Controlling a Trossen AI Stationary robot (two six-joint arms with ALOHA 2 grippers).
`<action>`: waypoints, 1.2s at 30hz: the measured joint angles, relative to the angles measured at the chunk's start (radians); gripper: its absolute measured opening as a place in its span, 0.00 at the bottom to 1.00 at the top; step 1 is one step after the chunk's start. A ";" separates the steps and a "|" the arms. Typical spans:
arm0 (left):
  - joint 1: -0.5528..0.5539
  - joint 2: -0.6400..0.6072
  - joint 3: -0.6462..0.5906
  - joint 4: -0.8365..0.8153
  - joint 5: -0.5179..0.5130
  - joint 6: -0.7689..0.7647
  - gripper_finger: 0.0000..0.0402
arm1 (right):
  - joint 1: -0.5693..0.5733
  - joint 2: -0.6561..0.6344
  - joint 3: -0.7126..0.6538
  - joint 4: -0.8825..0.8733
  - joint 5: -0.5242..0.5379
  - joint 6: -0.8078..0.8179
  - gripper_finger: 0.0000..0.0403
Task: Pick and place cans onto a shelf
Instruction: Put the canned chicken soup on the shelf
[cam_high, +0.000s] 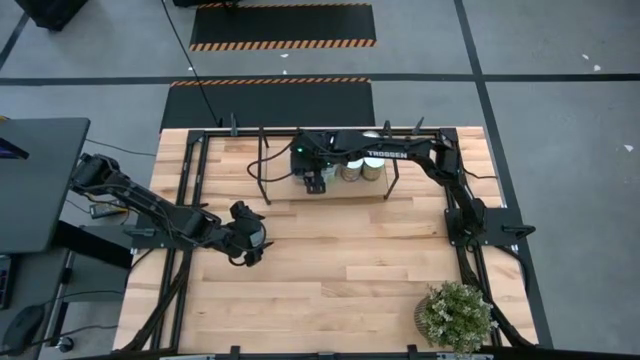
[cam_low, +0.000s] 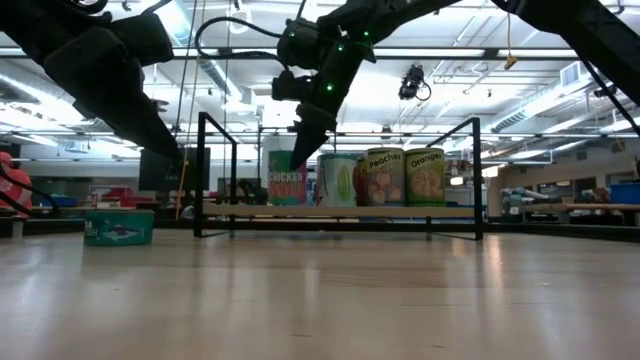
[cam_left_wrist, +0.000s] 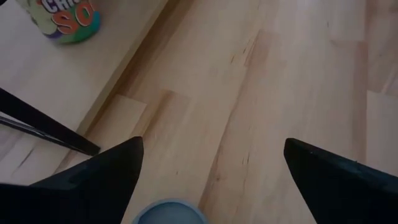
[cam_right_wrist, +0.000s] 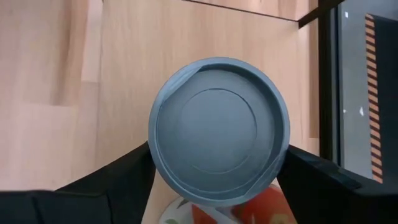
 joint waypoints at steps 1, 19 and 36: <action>0.000 0.000 0.000 0.000 0.000 0.000 0.99 | -0.003 0.000 0.000 0.000 0.000 0.000 0.80; -0.076 0.000 0.000 -0.001 0.000 -0.010 0.99 | 0.023 -0.005 0.021 -0.008 0.156 -0.028 0.87; -0.134 0.000 0.000 0.002 0.004 0.012 0.99 | 0.063 -0.006 0.021 0.158 0.218 -0.200 0.87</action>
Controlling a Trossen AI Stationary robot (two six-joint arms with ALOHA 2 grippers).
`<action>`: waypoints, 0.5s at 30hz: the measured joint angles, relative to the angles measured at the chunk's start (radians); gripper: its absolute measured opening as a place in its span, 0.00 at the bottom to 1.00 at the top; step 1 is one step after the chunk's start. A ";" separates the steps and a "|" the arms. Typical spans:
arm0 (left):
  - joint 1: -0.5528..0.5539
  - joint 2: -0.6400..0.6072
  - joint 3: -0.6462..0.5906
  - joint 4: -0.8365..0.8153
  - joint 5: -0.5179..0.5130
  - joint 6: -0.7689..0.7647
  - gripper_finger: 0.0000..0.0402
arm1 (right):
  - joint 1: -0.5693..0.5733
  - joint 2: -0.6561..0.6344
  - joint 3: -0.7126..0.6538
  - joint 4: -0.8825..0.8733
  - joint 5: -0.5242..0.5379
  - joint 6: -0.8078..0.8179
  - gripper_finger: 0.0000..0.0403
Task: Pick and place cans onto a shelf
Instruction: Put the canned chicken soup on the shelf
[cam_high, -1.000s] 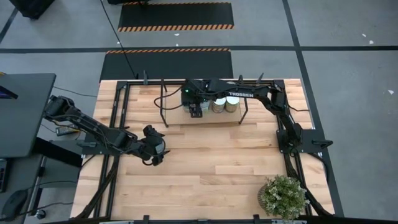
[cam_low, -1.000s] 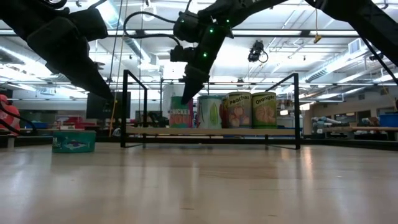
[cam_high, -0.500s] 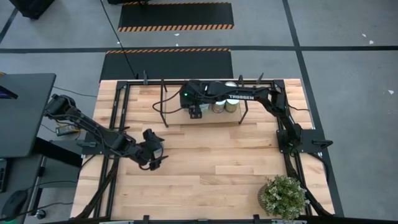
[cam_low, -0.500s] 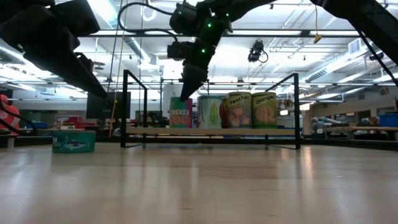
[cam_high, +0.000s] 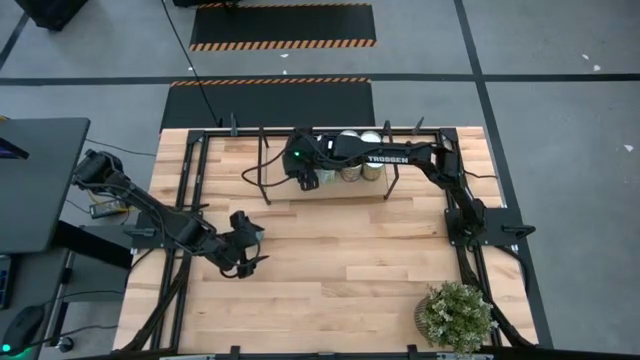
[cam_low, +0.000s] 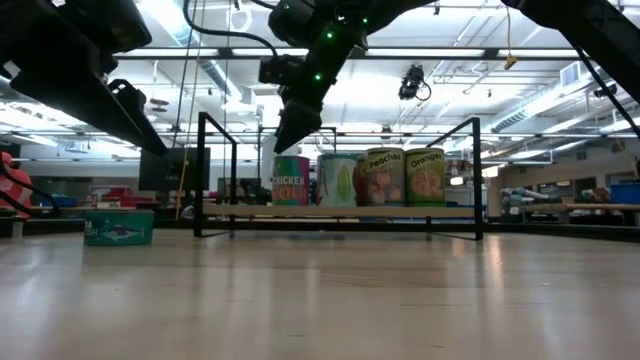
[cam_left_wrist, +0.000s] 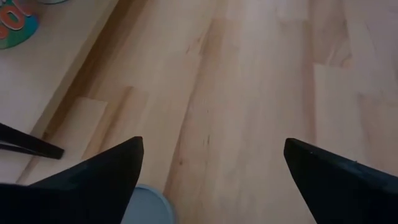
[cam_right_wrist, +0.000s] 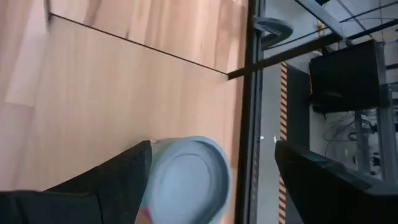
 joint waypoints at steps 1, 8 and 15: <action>-0.002 0.000 0.000 0.000 0.000 0.001 0.99 | 0.000 0.000 0.000 0.004 -0.001 0.004 0.87; 0.001 0.000 0.000 0.000 0.001 0.005 0.99 | -0.041 0.000 0.000 0.037 -0.209 0.193 0.86; 0.000 0.000 0.000 0.017 0.015 0.002 0.99 | -0.115 0.000 0.007 0.026 -0.346 0.318 0.86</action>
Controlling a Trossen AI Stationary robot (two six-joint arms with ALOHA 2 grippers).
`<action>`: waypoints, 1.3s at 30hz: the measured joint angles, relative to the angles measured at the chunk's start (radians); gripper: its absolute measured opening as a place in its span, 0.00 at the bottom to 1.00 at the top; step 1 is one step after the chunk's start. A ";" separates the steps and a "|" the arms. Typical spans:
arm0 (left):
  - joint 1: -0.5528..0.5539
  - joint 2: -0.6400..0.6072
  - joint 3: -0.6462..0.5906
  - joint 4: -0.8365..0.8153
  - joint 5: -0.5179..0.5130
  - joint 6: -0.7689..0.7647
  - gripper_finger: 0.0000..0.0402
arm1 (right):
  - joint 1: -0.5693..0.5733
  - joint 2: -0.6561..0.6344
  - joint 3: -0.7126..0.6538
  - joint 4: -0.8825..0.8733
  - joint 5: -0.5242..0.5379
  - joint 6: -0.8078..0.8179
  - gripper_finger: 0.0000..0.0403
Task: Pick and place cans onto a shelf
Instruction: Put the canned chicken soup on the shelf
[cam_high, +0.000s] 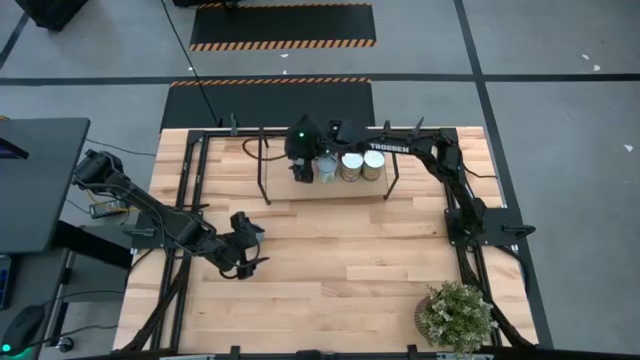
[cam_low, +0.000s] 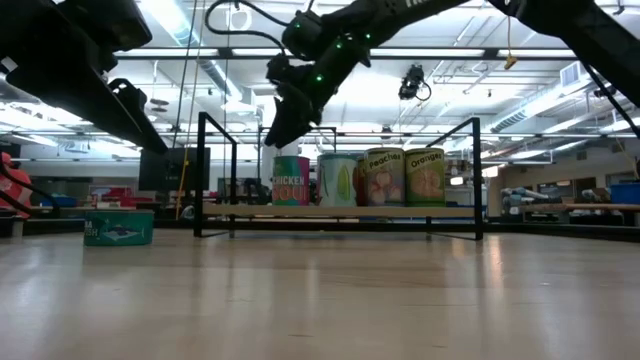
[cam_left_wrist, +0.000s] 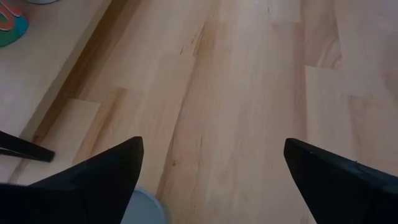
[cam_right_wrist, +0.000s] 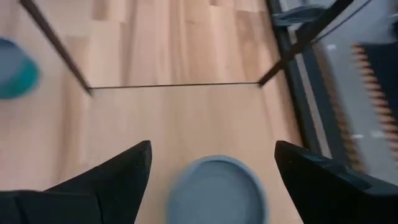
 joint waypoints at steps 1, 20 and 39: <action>0.000 0.000 0.000 0.003 0.007 0.002 0.99 | -0.011 0.000 0.006 -0.009 -0.028 0.017 0.86; 0.000 0.000 0.000 0.004 0.016 0.012 0.99 | -0.058 0.001 -0.009 -0.030 -0.032 -0.018 0.86; 0.000 0.000 0.000 0.004 0.016 0.011 0.99 | -0.074 0.002 -0.022 -0.044 -0.081 -0.081 0.59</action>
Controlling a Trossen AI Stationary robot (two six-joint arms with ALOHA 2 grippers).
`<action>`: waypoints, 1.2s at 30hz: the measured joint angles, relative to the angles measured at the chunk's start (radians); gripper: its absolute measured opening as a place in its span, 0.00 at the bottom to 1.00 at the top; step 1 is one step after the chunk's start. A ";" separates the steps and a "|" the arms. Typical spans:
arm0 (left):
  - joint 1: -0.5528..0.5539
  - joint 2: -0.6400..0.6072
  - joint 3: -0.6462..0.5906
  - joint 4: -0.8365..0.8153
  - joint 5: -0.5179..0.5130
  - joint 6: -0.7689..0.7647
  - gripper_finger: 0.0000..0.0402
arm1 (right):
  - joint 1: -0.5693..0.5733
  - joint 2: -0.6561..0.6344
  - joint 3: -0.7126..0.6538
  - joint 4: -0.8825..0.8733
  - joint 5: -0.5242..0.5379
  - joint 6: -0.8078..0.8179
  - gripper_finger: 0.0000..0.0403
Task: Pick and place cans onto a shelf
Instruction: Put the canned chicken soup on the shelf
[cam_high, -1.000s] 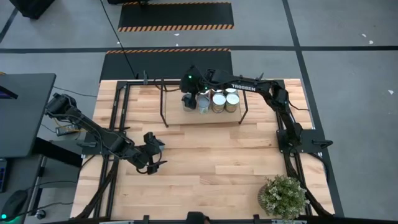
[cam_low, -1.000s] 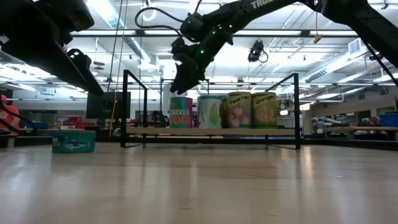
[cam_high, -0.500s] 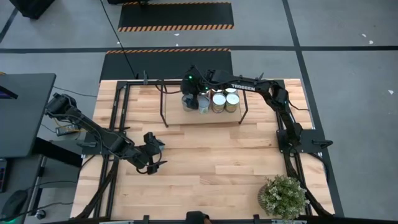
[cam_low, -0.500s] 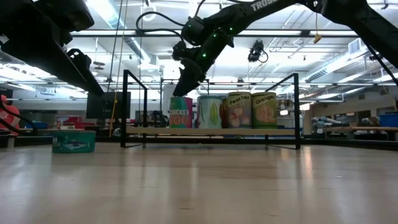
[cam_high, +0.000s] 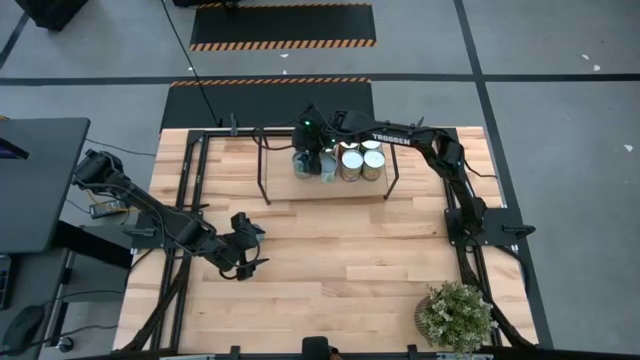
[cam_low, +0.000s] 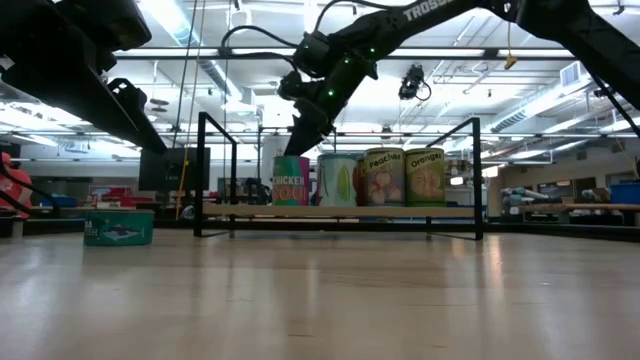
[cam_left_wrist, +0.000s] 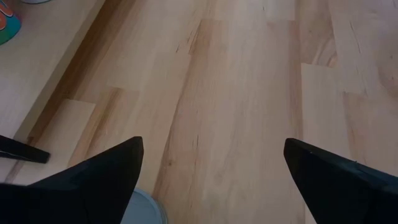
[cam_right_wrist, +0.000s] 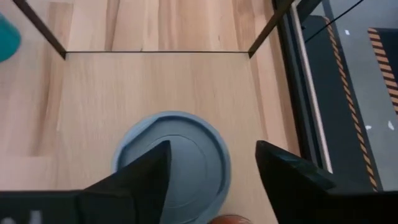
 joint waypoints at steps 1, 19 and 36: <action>0.000 0.000 0.000 0.000 0.000 0.000 0.99 | 0.000 0.000 0.000 -0.004 -0.002 0.000 0.57; 0.000 0.000 0.000 0.000 0.000 0.002 0.99 | 0.028 -0.005 -0.059 0.014 -0.004 0.017 0.49; 0.000 -0.001 0.000 0.000 0.000 0.017 0.99 | 0.062 0.003 0.002 -0.094 0.016 0.052 0.49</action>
